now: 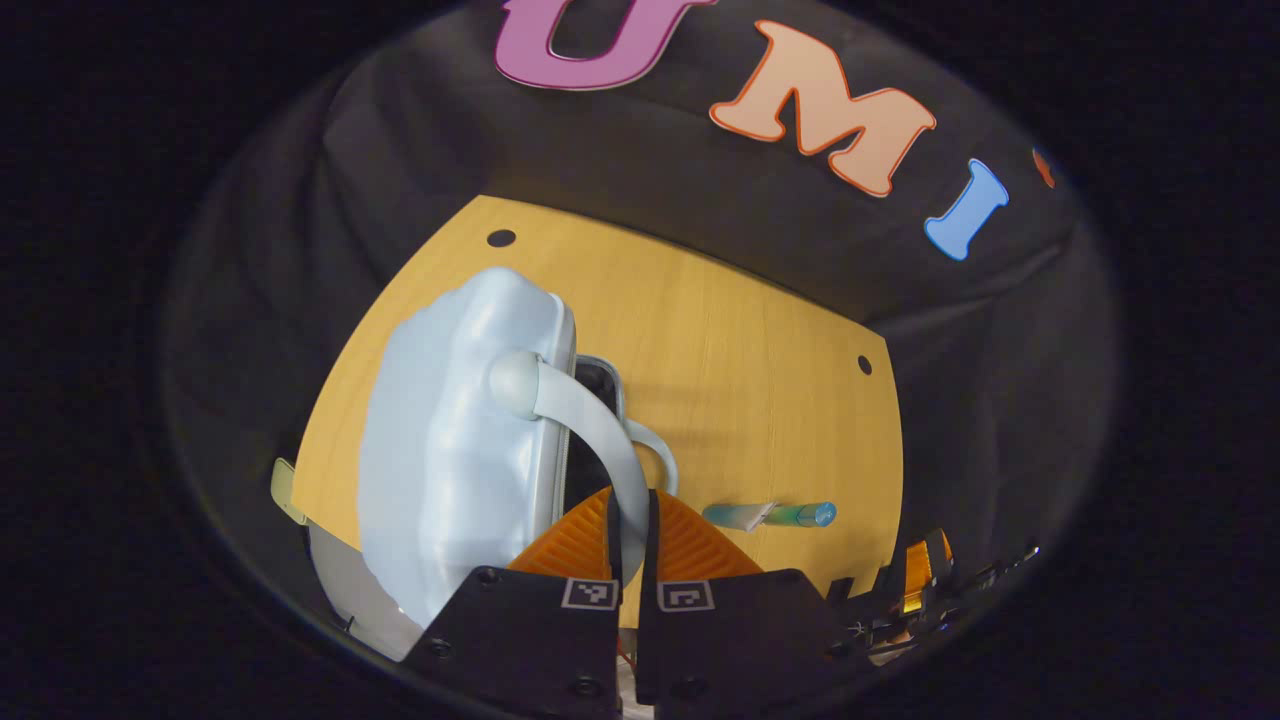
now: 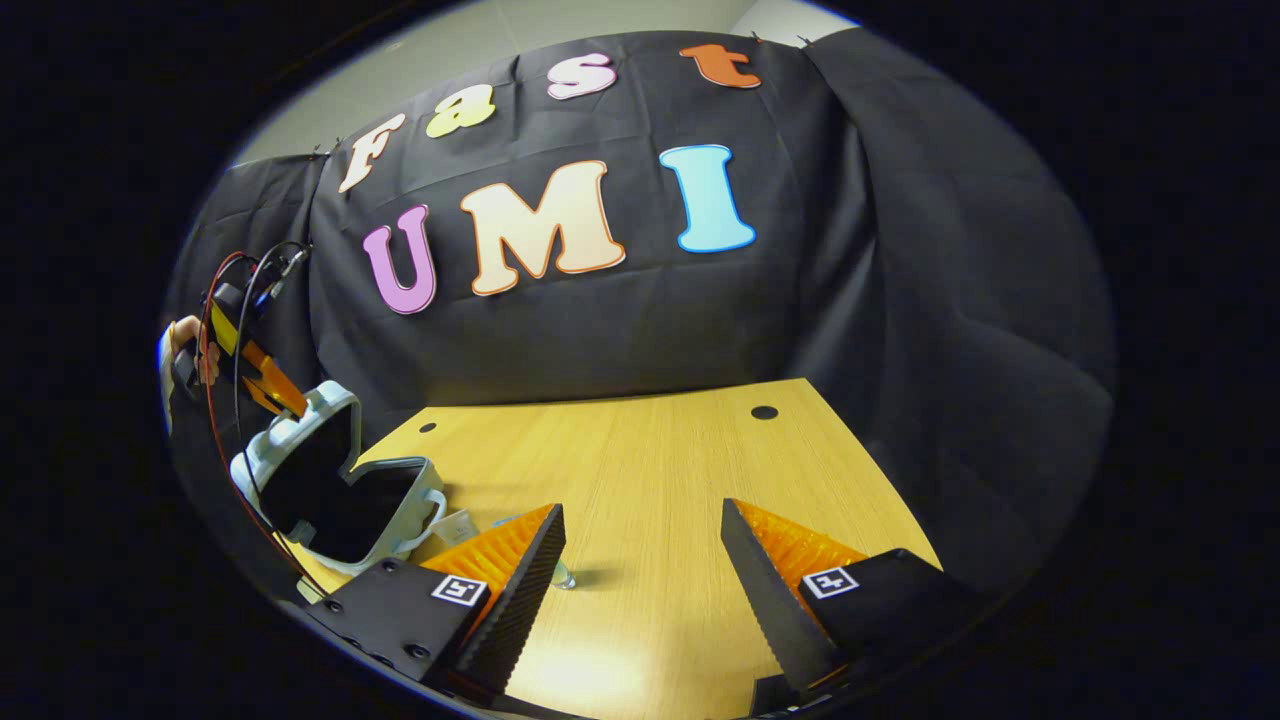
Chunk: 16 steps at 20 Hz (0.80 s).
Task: First open the suitcase, pack the skin care products into it, and then close the suitcase.
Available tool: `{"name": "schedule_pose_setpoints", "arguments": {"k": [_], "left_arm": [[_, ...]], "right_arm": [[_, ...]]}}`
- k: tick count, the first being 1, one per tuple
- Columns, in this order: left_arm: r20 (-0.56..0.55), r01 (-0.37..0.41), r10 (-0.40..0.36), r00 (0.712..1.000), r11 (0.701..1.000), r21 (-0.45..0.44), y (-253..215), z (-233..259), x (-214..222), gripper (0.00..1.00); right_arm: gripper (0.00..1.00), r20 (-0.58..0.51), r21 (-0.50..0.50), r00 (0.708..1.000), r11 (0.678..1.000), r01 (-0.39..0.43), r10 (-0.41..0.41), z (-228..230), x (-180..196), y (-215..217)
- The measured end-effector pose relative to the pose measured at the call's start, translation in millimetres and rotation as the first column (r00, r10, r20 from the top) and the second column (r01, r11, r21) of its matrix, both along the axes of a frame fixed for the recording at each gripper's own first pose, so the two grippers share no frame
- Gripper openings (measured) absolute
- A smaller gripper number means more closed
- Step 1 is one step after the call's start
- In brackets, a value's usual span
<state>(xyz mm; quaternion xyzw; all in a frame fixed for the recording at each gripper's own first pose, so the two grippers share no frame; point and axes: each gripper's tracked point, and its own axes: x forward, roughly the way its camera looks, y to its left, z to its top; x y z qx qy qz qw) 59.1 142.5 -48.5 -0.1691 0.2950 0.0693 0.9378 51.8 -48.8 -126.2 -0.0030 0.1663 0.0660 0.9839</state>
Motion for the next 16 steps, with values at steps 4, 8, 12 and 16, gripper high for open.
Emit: {"name": "schedule_pose_setpoints", "arguments": {"k": [4, 8, 12, 16], "left_arm": [[0.051, -0.036, 0.034, 0.998, 0.999, 0.027, 50.2, 25.1, -27.9, 0.0], [0.061, -0.1, 0.095, 0.994, 0.991, 0.089, 129.5, 33.5, -64.4, 0.0], [0.04, -0.15, 0.146, 0.989, 0.979, 0.139, 198.7, 21.2, -89.3, 0.0], [0.024, -0.194, 0.192, 0.981, 0.966, 0.172, 254.9, 2.9, -97.0, 0.0]], "right_arm": [[0.98, 0.014, 0.0, 1.0, 1.0, 0.0, 0.0, 2.7, -1.0, 33.0], [0.95, 0.022, 0.009, 0.999, 0.999, 0.031, -0.031, 1.1, -9.5, 68.3], [0.98, 0.015, 0.004, 0.996, 0.996, 0.085, -0.085, -8.6, -16.3, 97.4], [0.95, 0.027, 0.02, 0.991, 0.991, 0.133, -0.134, -3.2, -26.5, 122.9]]}}
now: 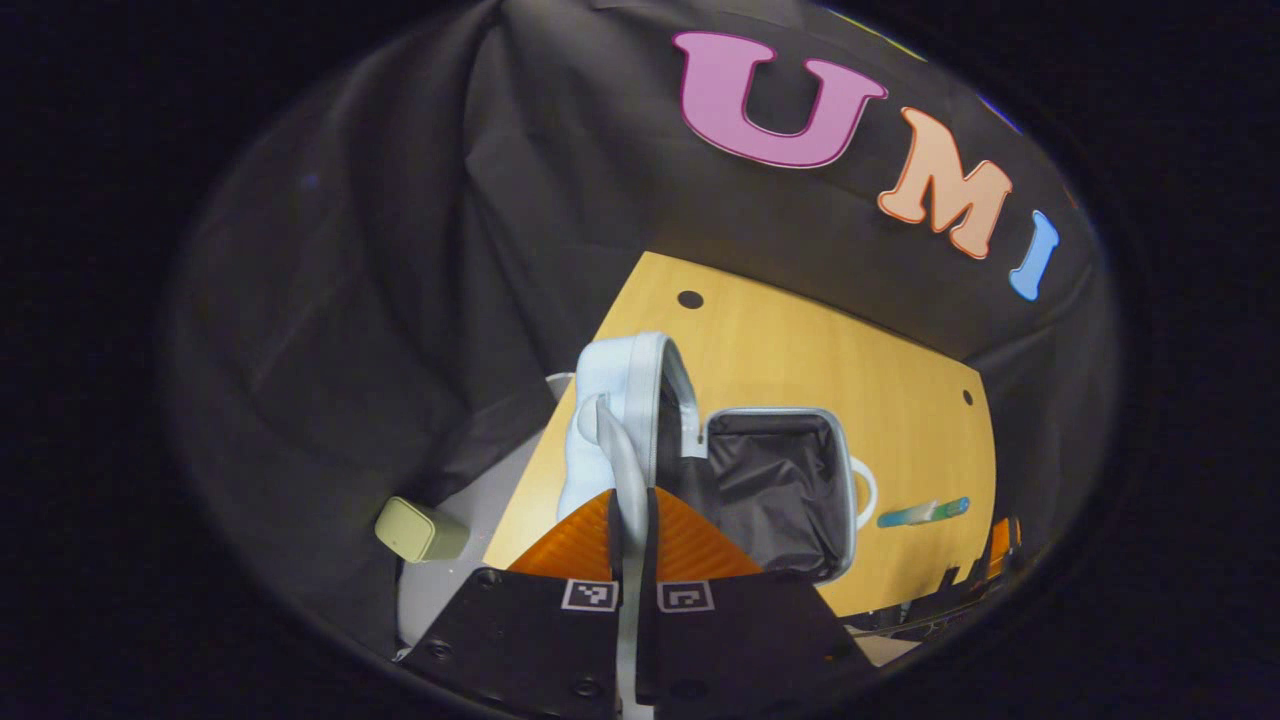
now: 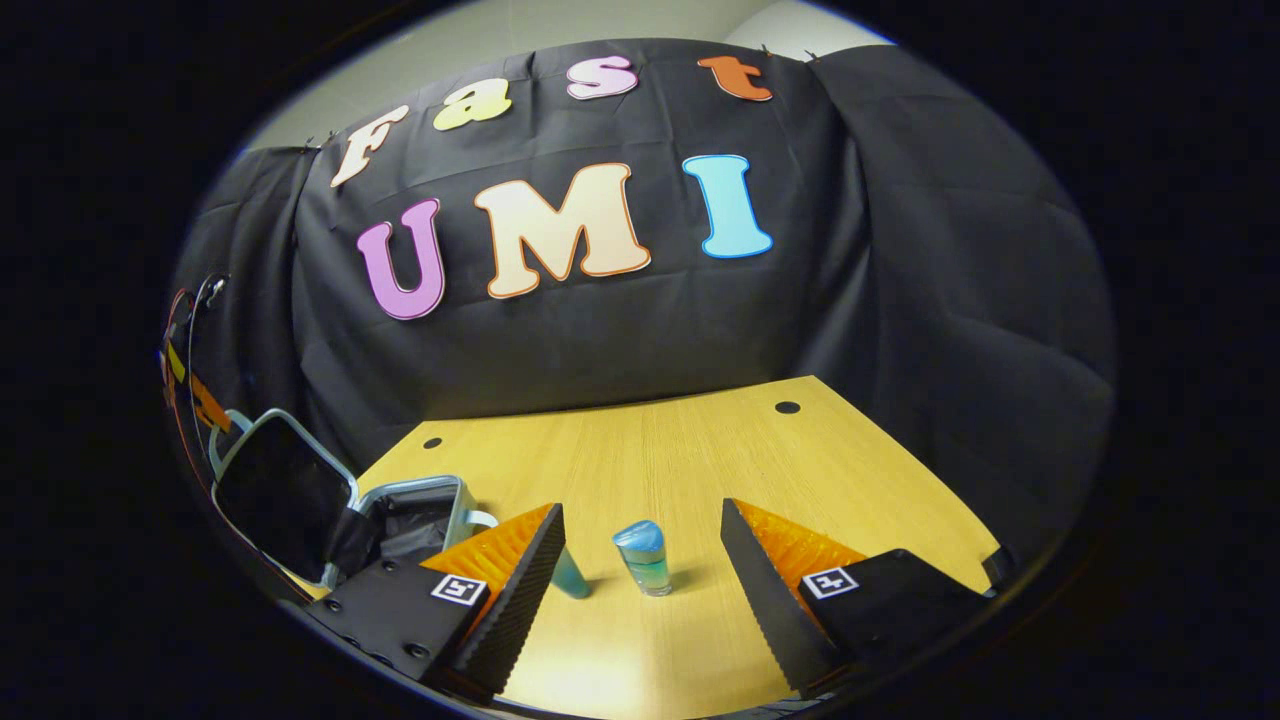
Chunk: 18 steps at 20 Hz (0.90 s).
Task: First open the suitcase, pack the skin care products into it, and then close the suitcase.
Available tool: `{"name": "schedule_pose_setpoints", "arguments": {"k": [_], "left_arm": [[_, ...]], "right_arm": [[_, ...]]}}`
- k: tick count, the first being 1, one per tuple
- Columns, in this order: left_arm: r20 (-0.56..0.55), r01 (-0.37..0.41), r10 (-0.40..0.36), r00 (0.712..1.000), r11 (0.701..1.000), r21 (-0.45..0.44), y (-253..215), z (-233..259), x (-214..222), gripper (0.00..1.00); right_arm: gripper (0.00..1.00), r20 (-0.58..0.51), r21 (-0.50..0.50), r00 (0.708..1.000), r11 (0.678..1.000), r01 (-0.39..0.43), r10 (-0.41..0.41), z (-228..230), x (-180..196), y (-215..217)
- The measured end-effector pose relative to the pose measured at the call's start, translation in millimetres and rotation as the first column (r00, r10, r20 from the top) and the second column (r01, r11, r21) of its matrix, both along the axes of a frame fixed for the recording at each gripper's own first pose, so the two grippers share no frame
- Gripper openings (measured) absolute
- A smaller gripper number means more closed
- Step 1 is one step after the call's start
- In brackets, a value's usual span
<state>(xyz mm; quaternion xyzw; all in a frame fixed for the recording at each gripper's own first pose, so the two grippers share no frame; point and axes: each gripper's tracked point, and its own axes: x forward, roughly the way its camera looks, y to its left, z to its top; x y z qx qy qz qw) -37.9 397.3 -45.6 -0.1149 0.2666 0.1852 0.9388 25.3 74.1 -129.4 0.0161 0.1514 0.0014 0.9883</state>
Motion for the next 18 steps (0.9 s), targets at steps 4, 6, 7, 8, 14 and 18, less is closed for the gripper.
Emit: {"name": "schedule_pose_setpoints", "arguments": {"k": [4, 6, 7, 8, 14, 18], "left_arm": [[-0.04, -0.027, 0.027, 0.999, 1.0, -0.004, 43.7, -29.6, -10.2, 0.0], [-0.069, -0.045, 0.043, 0.997, 0.999, -0.027, 63.6, -52.3, -17.0, 0.0], [-0.079, -0.057, 0.052, 0.995, 0.997, -0.051, 70.7, -64.3, -19.0, 0.0], [-0.085, -0.067, 0.06, 0.995, 0.995, -0.08, 75.3, -75.3, -17.4, 0.0], [-0.088, -0.11, 0.092, 0.992, 0.966, -0.233, 108.4, -158.1, -27.1, 0.0], [-0.09, -0.102, 0.078, 0.993, 0.947, -0.305, 117.6, -206.1, -21.4, 0.0]], "right_arm": [[0.98, 0.017, -0.019, 0.999, 0.999, 0.036, -0.035, 8.6, -9.9, 15.5], [0.98, 0.019, -0.016, 0.998, 0.998, 0.052, -0.052, 11.9, -14.3, 20.6], [0.98, 0.021, -0.009, 0.998, 0.998, 0.062, -0.062, 13.6, -16.9, 22.2], [0.98, 0.023, 0.006, 0.997, 0.998, 0.07, -0.07, 17.2, -18.6, 25.4], [0.98, 0.031, 0.031, 0.995, 0.995, 0.09, -0.091, 28.4, -26.3, 36.9], [0.98, 0.032, 0.038, 0.995, 0.995, 0.093, -0.094, 34.4, -27.5, 47.1]]}}
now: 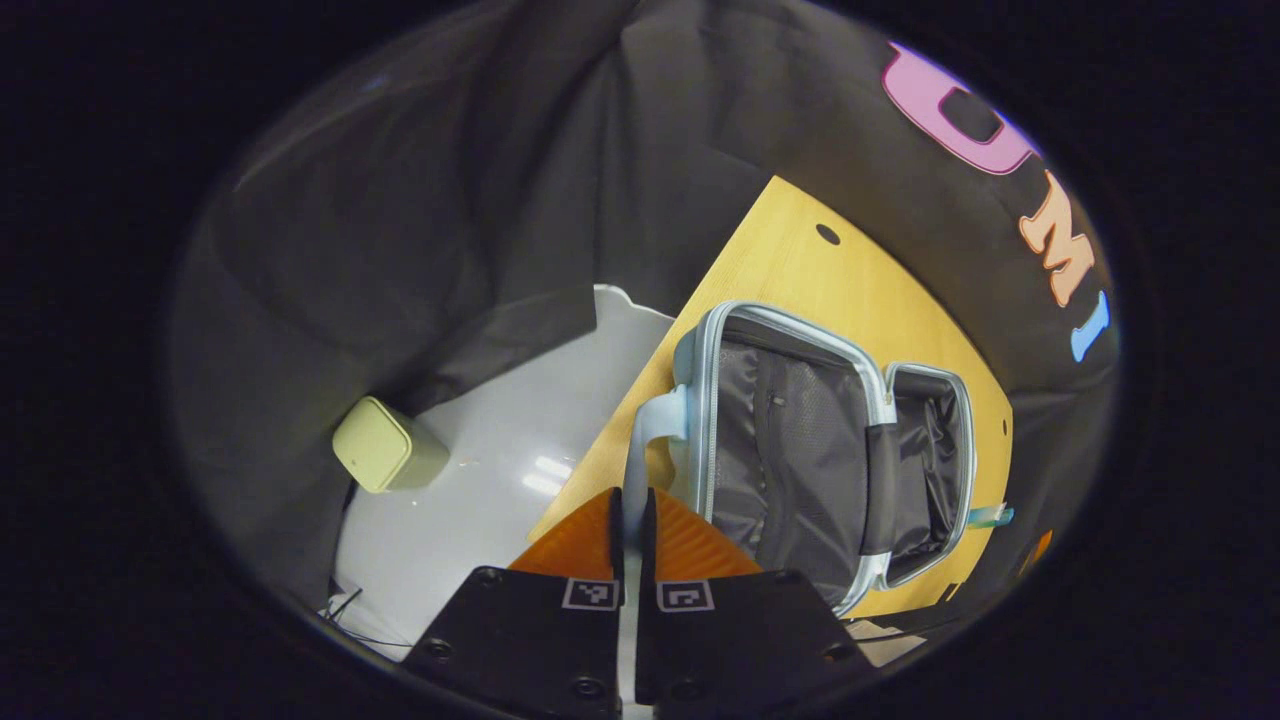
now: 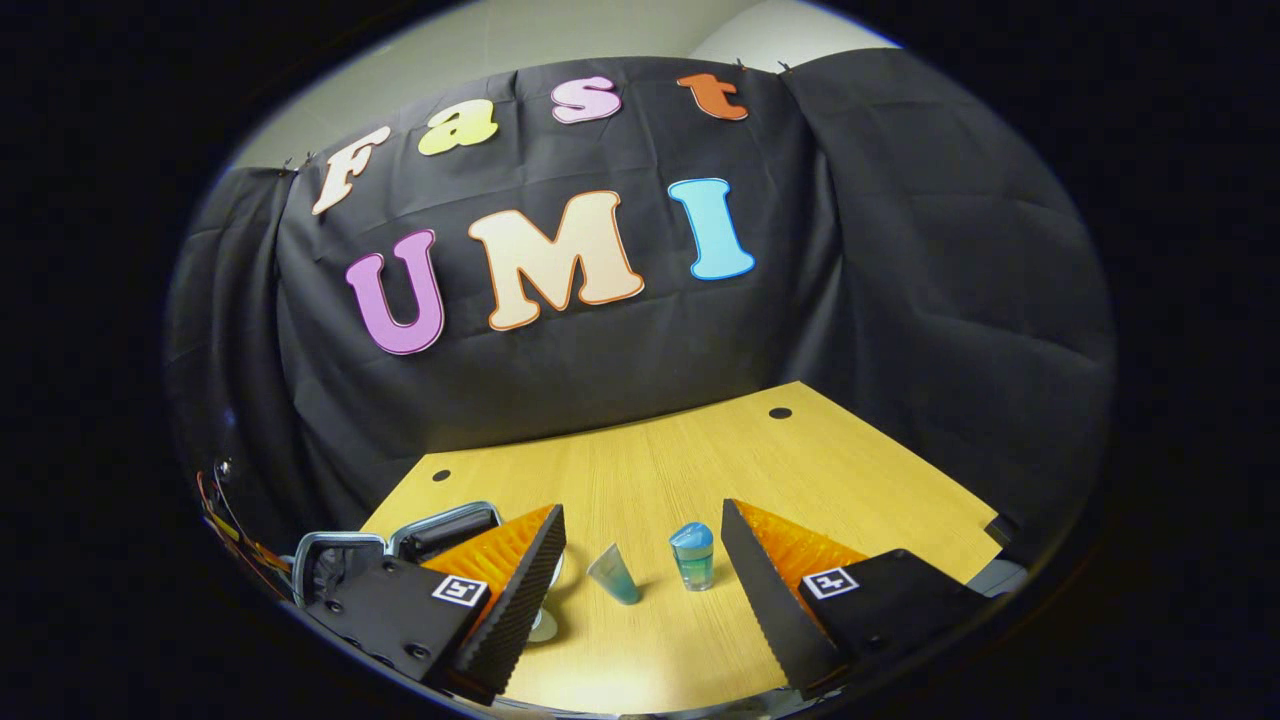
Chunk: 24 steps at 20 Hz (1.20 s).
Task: First open the suitcase, pack the skin care products into it, and then close the suitcase.
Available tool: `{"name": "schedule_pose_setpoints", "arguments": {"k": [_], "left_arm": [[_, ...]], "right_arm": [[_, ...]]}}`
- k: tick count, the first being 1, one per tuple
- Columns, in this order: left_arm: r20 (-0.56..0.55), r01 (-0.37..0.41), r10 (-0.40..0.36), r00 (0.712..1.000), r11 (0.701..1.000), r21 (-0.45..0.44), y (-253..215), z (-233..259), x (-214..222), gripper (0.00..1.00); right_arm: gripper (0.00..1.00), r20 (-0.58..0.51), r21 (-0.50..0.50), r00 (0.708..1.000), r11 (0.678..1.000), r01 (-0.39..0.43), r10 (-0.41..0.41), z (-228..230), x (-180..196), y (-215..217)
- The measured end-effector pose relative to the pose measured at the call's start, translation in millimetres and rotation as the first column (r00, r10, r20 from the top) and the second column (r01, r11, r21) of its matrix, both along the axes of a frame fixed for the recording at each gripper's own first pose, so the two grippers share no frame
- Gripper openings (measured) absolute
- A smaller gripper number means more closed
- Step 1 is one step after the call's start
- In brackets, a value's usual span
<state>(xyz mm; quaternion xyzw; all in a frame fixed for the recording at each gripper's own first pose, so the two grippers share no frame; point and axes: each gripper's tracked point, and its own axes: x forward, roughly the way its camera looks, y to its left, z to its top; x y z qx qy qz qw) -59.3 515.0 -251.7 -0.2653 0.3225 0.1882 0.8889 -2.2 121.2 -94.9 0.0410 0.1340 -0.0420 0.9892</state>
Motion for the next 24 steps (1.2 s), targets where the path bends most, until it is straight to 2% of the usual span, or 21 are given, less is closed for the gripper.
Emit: {"name": "schedule_pose_setpoints", "arguments": {"k": [4, 6, 8, 11, 13, 14, 16, 18, 20, 24], "left_arm": [[-0.002, 0.016, -0.016, 1.0, 1.0, -0.017, 0.8, -16.8, 5.3, 0.0], [-0.029, 0.01, -0.009, 1.0, 1.0, 0.021, 6.6, -20.6, 4.9, 0.0], [-0.058, 0.008, -0.003, 0.998, 0.997, 0.08, 9.3, -16.2, -2.4, 0.07], [-0.099, 0.023, -0.004, 0.995, 0.98, 0.195, -0.6, 5.2, -17.3, 0.62], [-0.193, 0.022, 0.046, 0.98, 0.942, 0.334, -4.0, 12.2, -38.8, 0.99], [-0.221, 0.029, 0.064, 0.973, 0.92, 0.392, -13.5, 20.0, -48.0, 0.95], [-0.226, 0.057, 0.043, 0.973, 0.905, 0.421, -47.7, 30.5, -52.1, 0.97], [-0.213, 0.101, -0.014, 0.977, 0.909, 0.403, -102.3, 33.8, -44.7, 0.97], [-0.197, 0.15, -0.074, 0.978, 0.904, 0.4, -161.1, 37.0, -32.4, 0.96], [-0.187, 0.267, -0.21, 0.96, 0.892, 0.364, -294.8, 30.3, 0.8, 0.96]], "right_arm": [[0.98, -0.012, 0.022, 1.0, 1.0, 0.005, -0.005, 0.4, -2.0, 0.6], [0.98, -0.011, 0.014, 1.0, 1.0, 0.017, -0.016, 0.2, -4.3, -4.9], [0.98, -0.02, -0.001, 1.0, 1.0, 0.022, -0.022, -4.6, -8.1, -10.1], [0.98, -0.034, -0.026, 0.999, 0.999, 0.024, -0.025, -14.4, -9.3, -20.8], [0.98, -0.05, -0.027, 0.999, 1.0, 0.015, -0.017, -24.4, -8.6, -25.9], [0.98, -0.061, -0.022, 0.998, 1.0, 0.009, -0.01, -29.4, -7.4, -27.4], [0.98, -0.087, -0.014, 0.996, 1.0, -0.011, 0.01, -42.9, -5.1, -30.9], [0.95, -0.112, -0.012, 0.993, 0.999, -0.044, 0.042, -55.2, -0.7, -35.7], [0.98, -0.139, -0.017, 0.986, 0.995, -0.099, 0.096, -66.6, 6.3, -38.4], [0.98, -0.222, -0.033, 0.951, 0.973, -0.23, 0.217, -93.5, 20.1, -53.1]]}}
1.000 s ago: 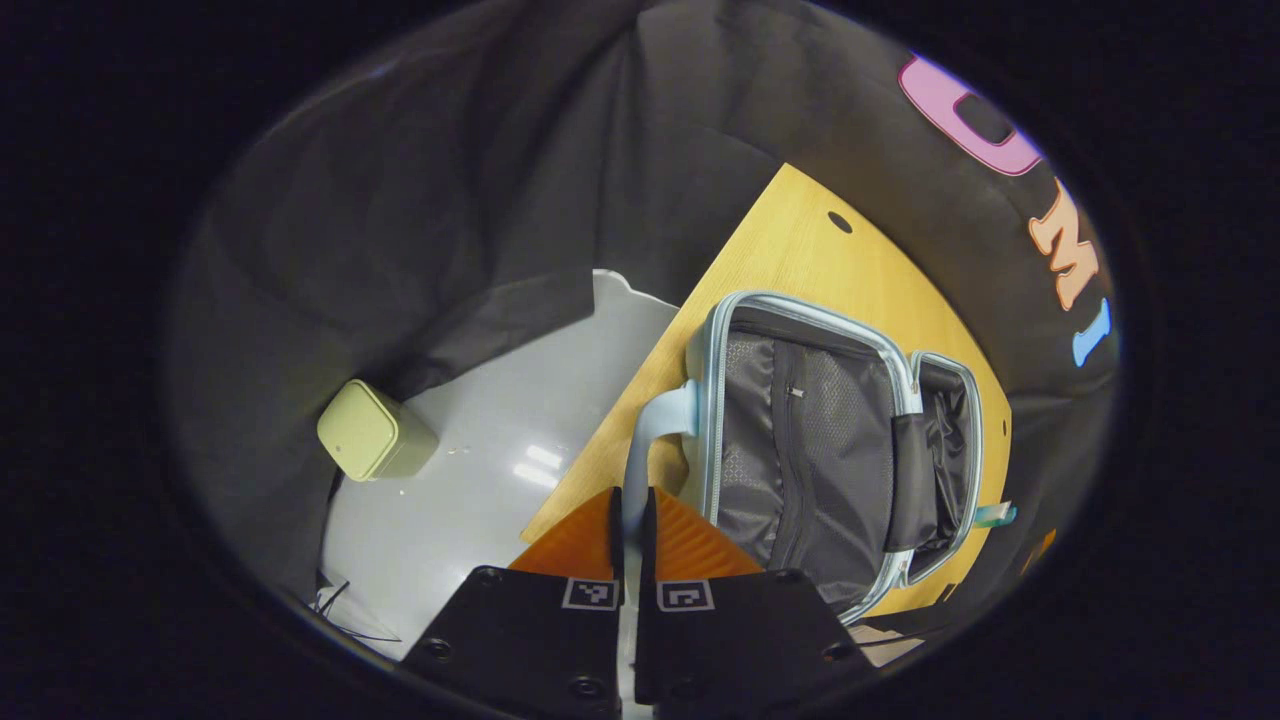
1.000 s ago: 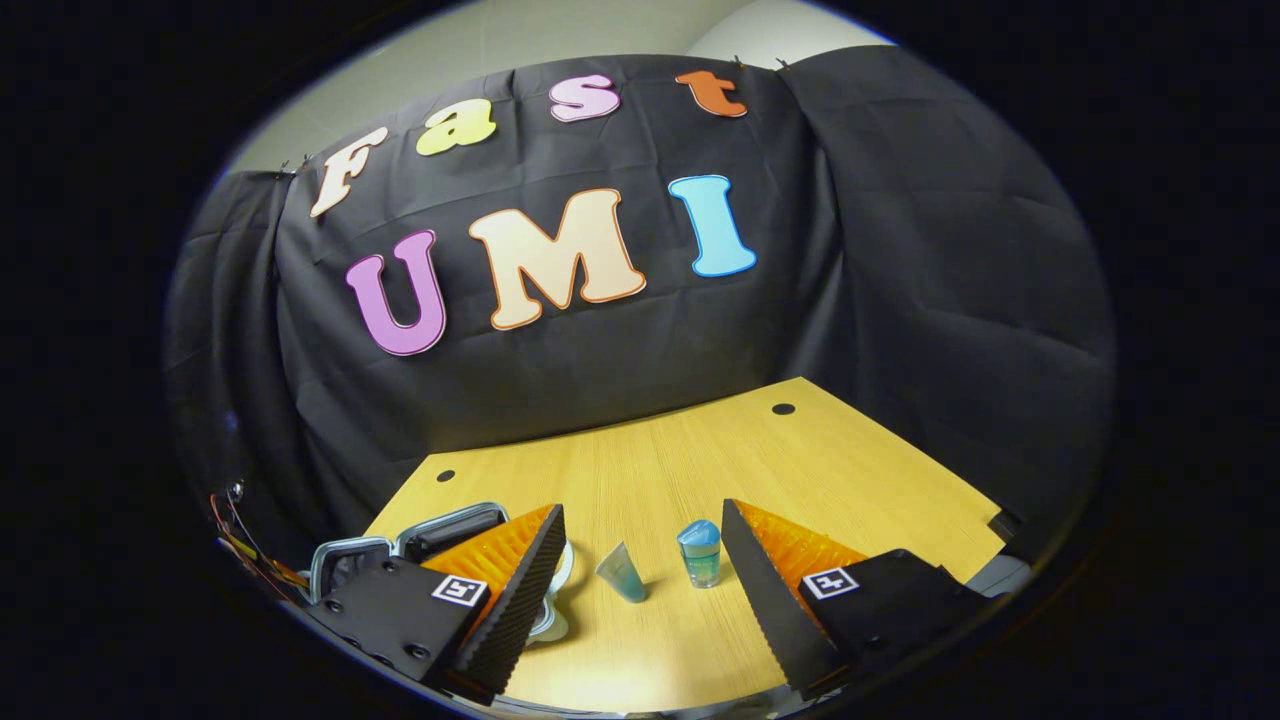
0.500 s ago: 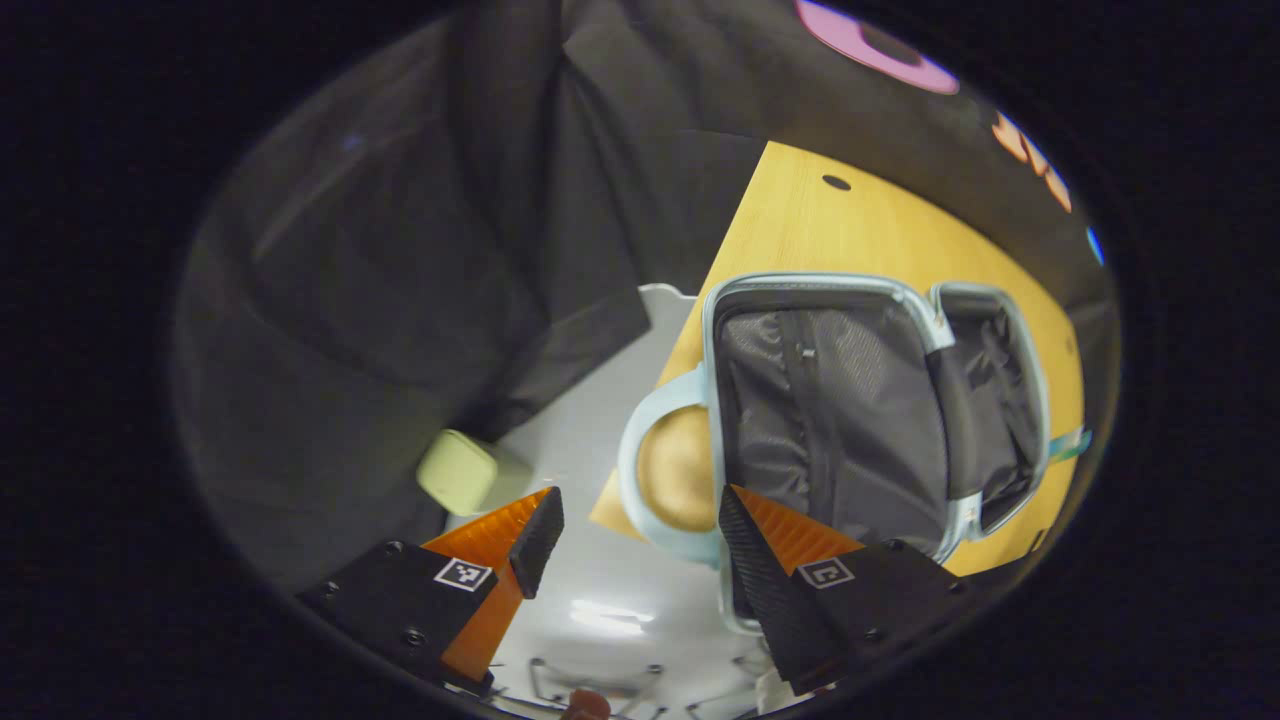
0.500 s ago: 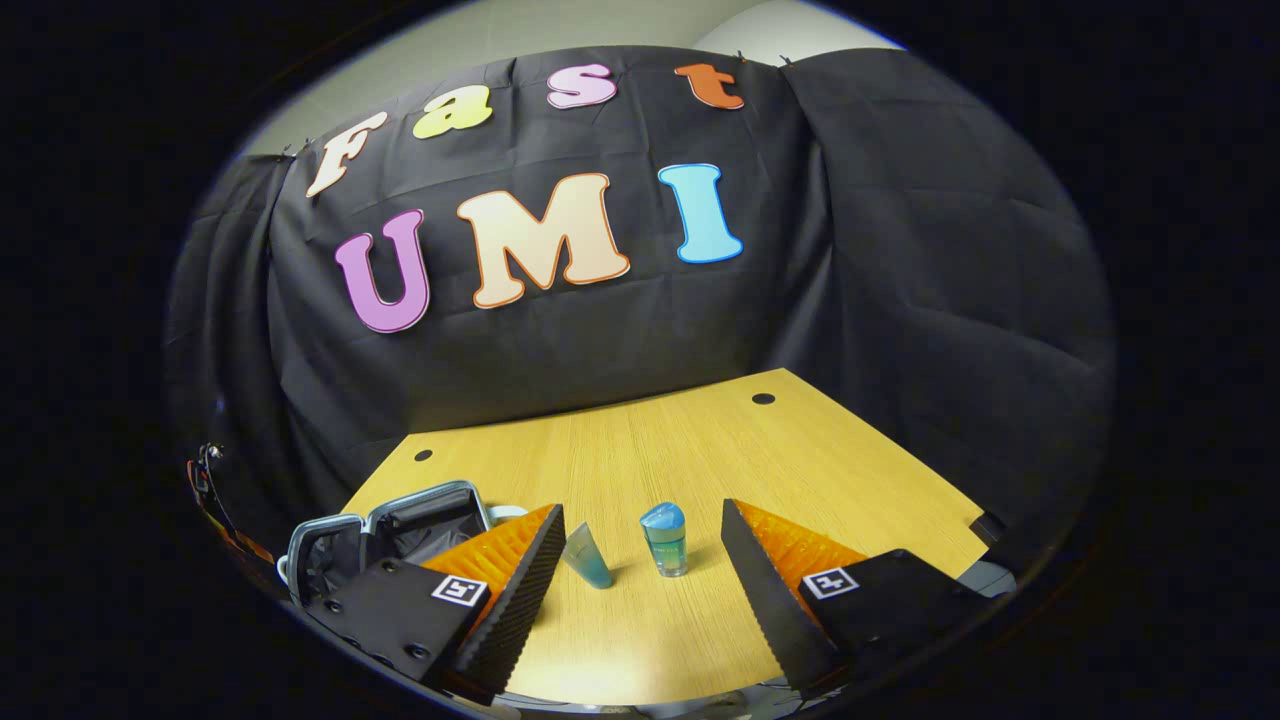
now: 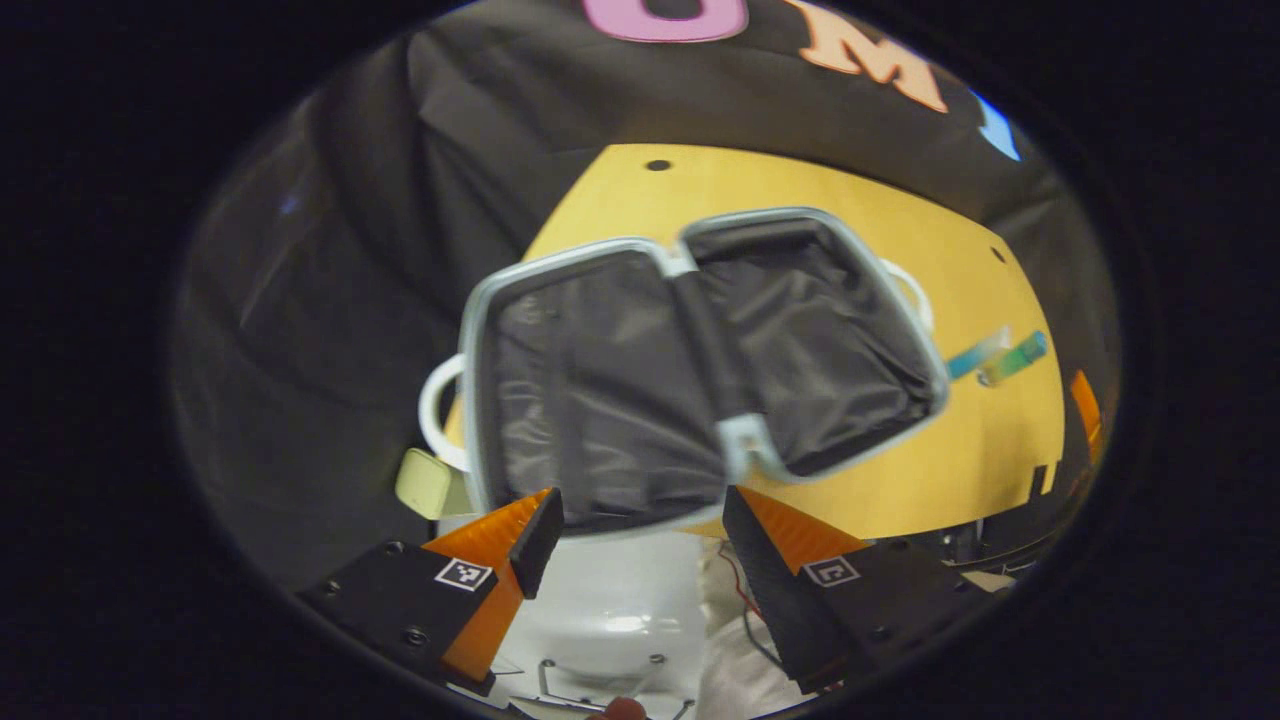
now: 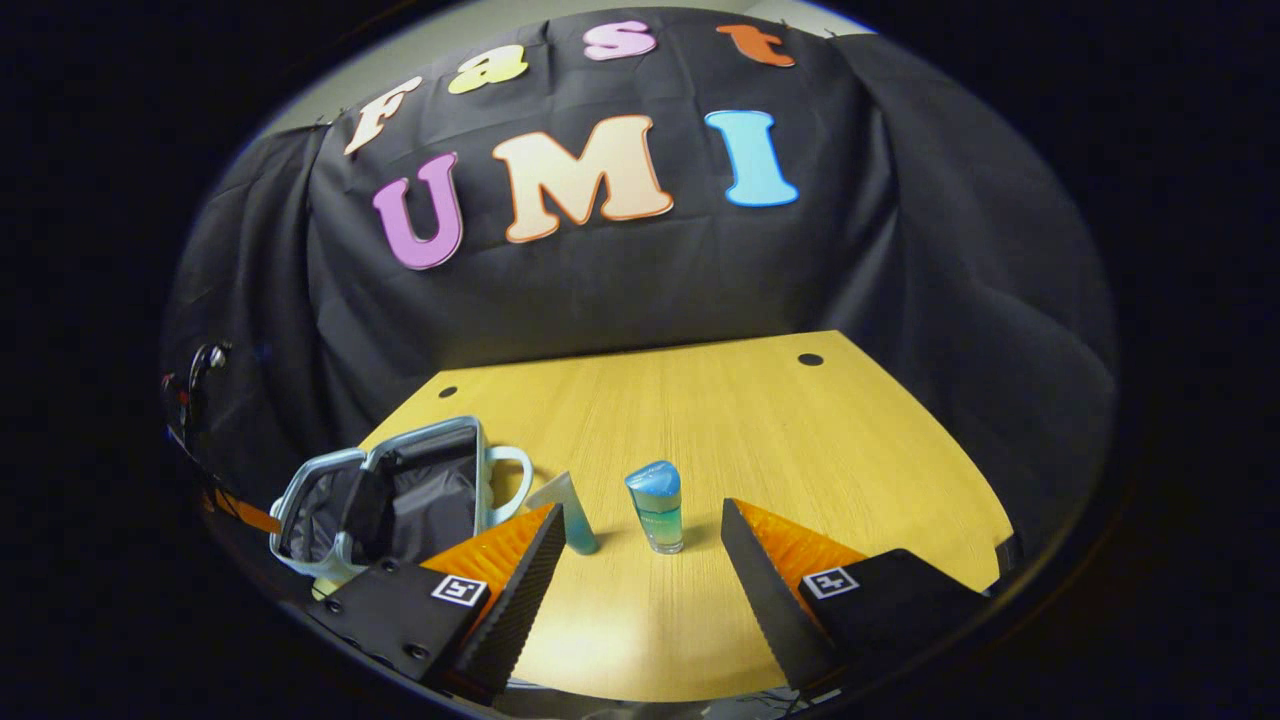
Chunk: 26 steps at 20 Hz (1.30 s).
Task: First open the suitcase, pack the skin care products into it, and then close the suitcase.
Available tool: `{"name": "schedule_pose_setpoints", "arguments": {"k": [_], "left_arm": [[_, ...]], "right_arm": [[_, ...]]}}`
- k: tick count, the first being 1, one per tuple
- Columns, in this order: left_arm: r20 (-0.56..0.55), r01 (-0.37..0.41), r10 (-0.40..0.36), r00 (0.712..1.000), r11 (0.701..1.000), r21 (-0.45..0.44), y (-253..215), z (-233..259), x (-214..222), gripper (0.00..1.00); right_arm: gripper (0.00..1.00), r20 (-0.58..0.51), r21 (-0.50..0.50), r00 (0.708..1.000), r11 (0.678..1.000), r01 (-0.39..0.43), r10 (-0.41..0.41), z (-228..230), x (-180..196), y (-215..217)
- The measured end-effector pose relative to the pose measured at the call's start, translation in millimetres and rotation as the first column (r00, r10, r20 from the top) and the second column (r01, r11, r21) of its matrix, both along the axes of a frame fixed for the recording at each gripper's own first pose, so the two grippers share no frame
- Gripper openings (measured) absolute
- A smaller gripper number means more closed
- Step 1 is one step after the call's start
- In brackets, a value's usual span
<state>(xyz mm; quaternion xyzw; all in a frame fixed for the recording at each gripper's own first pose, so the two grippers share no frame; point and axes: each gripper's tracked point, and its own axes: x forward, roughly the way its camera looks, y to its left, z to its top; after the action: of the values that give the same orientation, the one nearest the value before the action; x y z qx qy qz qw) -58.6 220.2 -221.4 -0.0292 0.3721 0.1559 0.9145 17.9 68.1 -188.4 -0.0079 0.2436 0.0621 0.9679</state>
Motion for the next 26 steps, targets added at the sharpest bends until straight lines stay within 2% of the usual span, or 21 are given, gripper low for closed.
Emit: {"name": "schedule_pose_setpoints", "arguments": {"k": [2, 3, 5, 8, 9, 11, 13, 15, 19, 20, 21, 23, 24, 26], "left_arm": [[0.007, 0.066, -0.066, 0.998, 0.998, -0.023, -61.0, -2.3, 20.7, 0.96], [0.01, 0.091, -0.091, 0.996, 0.995, -0.038, -91.6, -7.0, 32.9, 0.96], [0.015, 0.128, -0.127, 0.992, 0.99, -0.064, -147.5, -18.1, 60.9, 0.96], [0.04, 0.152, -0.149, 0.988, 0.986, -0.071, -192.7, -25.4, 82.1, 0.96], [0.056, 0.161, -0.157, 0.986, 0.984, -0.079, -204.0, -31.5, 94.0, 0.95], [0.086, 0.191, -0.183, 0.979, 0.976, -0.107, -229.6, -47.9, 115.1, 0.94], [0.129, 0.216, -0.201, 0.971, 0.969, -0.119, -245.9, -60.6, 136.7, 0.96], [0.188, 0.242, -0.222, 0.957, 0.967, -0.086, -251.6, -66.2, 156.3, 0.97], [0.335, 0.283, -0.254, 0.907, 0.958, -0.041, -269.6, -68.2, 204.4, 0.96], [0.363, 0.284, -0.25, 0.898, 0.958, -0.042, -272.0, -69.5, 213.5, 0.96], [0.396, 0.281, -0.241, 0.886, 0.959, -0.045, -273.2, -69.3, 225.1, 0.96], [0.429, 0.248, -0.204, 0.88, 0.968, -0.049, -269.1, -72.1, 238.8, 0.96], [0.445, 0.223, -0.185, 0.877, 0.974, -0.034, -266.0, -70.4, 244.0, 0.93], [0.464, 0.201, -0.194, 0.864, 0.979, 0.036, -262.2, -69.2, 252.1, 0.89]], "right_arm": [[0.98, -0.037, 0.0, 0.998, 0.998, -0.06, 0.06, -12.1, 8.7, -7.4], [0.95, -0.051, 0.002, 0.995, 0.996, -0.089, 0.089, -16.6, 13.9, -9.9], [0.98, -0.077, 0.002, 0.986, 0.989, -0.147, 0.147, -25.0, 26.1, -16.4], [0.98, -0.13, 0.018, 0.966, 0.974, -0.224, 0.225, -41.5, 42.6, -23.4], [0.94, -0.143, 0.017, 0.956, 0.967, -0.255, 0.255, -49.1, 45.7, -24.1], [0.98, -0.161, -0.022, 0.934, 0.945, -0.326, 0.319, -65.0, 52.9, -23.8], [0.98, -0.178, -0.064, 0.915, 0.924, -0.378, 0.362, -82.8, 58.2, -27.0], [0.94, -0.203, -0.058, 0.901, 0.914, -0.402, 0.383, -98.1, 59.1, -24.0], [0.94, -0.209, -0.074, 0.89, 0.901, -0.427, 0.405, -117.7, 59.2, -21.7], [0.94, -0.209, -0.076, 0.89, 0.9, -0.429, 0.406, -120.7, 62.0, -22.5], [0.99, -0.212, -0.075, 0.89, 0.901, -0.428, 0.405, -125.5, 62.6, -25.2], [0.94, -0.215, -0.069, 0.892, 0.905, -0.419, 0.397, -130.6, 65.6, -26.8], [0.99, -0.215, -0.068, 0.894, 0.907, -0.415, 0.393, -132.2, 67.4, -28.3], [0.99, -0.21, -0.066, 0.896, 0.908, -0.413, 0.392, -136.0, 68.8, -28.6]]}}
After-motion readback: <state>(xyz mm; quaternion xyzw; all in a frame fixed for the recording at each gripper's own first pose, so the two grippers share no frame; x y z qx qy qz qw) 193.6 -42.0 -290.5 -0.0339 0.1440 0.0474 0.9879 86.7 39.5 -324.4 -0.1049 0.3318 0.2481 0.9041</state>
